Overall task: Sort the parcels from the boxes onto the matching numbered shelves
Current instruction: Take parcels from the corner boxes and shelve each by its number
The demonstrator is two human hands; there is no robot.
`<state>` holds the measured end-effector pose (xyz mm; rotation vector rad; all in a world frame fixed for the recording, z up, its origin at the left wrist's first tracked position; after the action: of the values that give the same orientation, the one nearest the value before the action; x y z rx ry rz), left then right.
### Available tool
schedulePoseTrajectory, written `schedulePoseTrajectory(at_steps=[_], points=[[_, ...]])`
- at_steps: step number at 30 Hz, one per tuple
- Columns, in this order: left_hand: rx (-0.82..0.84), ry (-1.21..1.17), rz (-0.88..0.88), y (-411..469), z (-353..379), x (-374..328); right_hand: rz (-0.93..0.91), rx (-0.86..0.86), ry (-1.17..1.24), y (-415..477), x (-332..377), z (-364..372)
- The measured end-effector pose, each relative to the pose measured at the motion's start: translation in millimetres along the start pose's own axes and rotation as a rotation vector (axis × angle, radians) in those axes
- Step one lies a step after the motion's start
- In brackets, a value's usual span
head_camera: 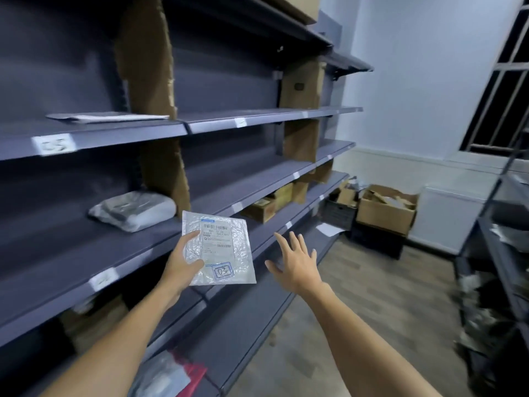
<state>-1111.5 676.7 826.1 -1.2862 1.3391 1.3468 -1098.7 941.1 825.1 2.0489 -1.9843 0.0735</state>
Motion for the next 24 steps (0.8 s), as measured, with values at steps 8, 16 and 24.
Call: schedulePoseTrajectory(at_steps=[8,16,24], points=[[0.227,-0.032,0.059,136.1,116.6,-15.6,0.213,-0.106,-0.052,84.6,-88.6,-33.6],[0.381,-0.027,0.049,213.7,239.4,-13.4,0.382,-0.114,-0.064,130.7,-194.0,-45.4],[0.404,-0.01,0.097,275.8,372.9,-22.1,0.366,-0.154,-0.058,207.6,-316.7,-62.9]])
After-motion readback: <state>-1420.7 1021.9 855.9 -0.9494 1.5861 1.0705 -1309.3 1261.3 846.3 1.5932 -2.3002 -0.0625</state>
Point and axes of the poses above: each hand's wrist, its own y-axis towards the middle knuckle, its own z-axis out of the palm, x = y × z, the point moved 6 cm from there along y, towards the middle knuckle, and after that the axes turned 6 degrees about -y, right-handed, at the moved point
